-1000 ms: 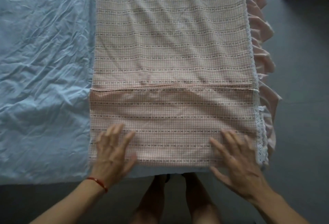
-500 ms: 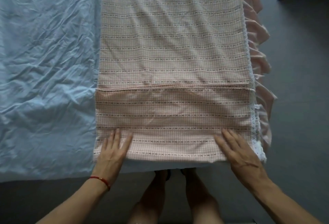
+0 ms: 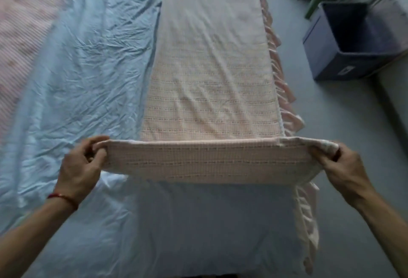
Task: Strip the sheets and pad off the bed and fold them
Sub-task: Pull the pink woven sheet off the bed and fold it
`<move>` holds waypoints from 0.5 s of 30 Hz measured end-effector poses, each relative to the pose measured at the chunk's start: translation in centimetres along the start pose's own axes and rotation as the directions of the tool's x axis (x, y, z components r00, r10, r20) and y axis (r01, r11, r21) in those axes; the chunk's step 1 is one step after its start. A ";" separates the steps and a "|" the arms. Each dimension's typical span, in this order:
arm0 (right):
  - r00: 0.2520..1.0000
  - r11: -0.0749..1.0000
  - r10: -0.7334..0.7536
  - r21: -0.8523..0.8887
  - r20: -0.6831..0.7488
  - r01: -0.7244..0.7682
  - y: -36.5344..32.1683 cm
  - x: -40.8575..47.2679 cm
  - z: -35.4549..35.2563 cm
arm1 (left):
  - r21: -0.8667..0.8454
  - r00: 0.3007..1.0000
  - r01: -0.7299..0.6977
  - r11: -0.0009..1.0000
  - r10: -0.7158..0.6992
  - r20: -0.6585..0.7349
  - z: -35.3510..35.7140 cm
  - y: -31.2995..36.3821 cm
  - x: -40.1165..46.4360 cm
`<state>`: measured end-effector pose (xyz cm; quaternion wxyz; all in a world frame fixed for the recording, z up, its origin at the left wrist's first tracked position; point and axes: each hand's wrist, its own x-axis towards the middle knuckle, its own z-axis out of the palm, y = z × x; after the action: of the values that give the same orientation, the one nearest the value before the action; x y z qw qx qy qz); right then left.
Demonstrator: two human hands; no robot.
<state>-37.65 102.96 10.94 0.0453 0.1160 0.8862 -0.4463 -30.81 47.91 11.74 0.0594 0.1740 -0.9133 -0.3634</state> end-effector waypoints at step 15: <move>0.998 0.992 0.053 -0.112 -0.038 -0.057 7.1 26.1 13.8 | 0.021 0.930 0.361 0.932 -0.359 -0.074 18.7 -6.4 25.7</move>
<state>-61.49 100.27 -7.67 0.0486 0.1452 0.9072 -0.3919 -57.43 46.33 -6.78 0.0201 0.3520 -0.8695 -0.3460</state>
